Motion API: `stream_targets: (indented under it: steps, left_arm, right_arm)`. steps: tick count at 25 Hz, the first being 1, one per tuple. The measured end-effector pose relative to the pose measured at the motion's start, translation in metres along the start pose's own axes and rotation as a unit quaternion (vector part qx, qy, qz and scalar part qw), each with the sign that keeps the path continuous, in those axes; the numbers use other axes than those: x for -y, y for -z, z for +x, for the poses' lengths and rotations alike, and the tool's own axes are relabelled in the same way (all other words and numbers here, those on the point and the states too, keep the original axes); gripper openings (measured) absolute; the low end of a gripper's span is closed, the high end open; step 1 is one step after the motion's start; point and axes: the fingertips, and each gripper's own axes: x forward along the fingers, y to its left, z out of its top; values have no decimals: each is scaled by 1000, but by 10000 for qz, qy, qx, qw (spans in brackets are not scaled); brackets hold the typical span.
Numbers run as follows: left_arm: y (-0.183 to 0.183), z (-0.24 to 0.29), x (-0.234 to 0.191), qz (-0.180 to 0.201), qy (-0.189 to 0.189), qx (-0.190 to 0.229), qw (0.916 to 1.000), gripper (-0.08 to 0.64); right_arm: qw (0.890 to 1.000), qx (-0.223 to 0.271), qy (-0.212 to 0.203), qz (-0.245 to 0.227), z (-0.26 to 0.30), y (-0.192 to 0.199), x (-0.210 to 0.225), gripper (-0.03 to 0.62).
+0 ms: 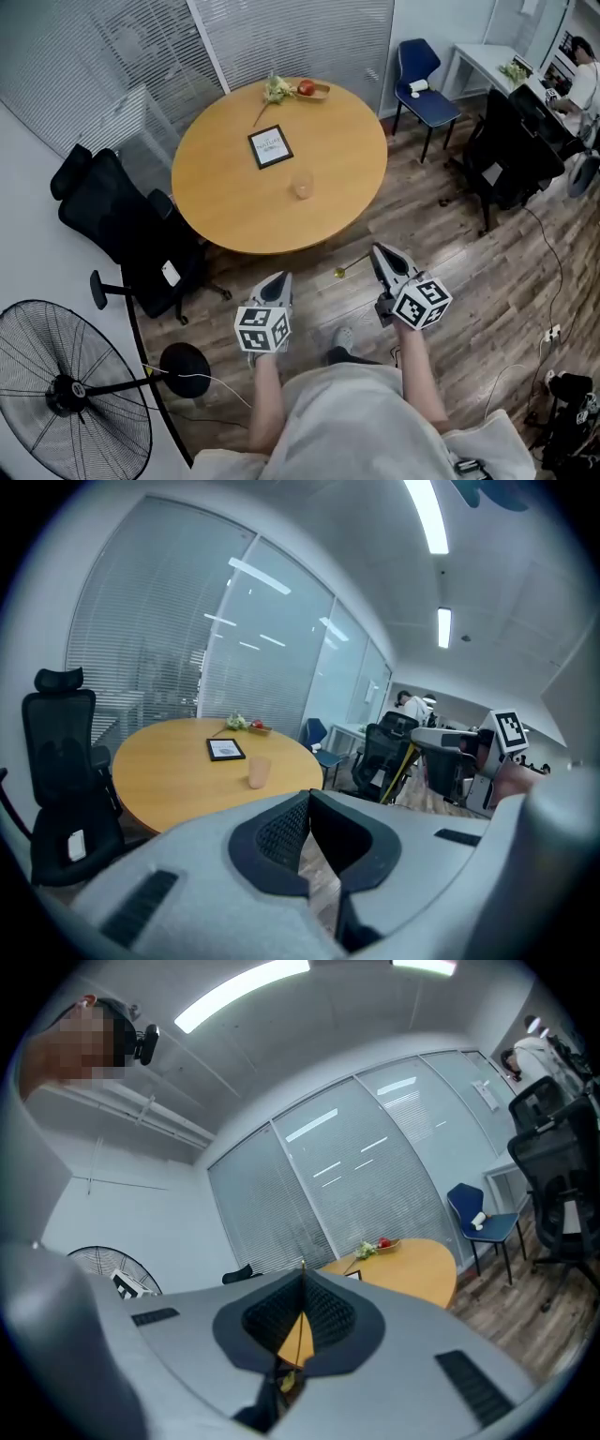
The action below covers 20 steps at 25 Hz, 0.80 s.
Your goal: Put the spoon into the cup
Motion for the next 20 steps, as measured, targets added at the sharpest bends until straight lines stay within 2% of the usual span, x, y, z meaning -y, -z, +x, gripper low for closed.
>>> stream_targets:
  steps: [10,20]
  left_arm:
    - [-2,42,11,82,-119,-134,9998,9]
    - [9,40,2,-25,-325,-275,9991,9]
  right_arm:
    - [9996,-51,-127,257,21,0,45,-2]
    - [9993,-157,-73,321,30,7,62,-2]
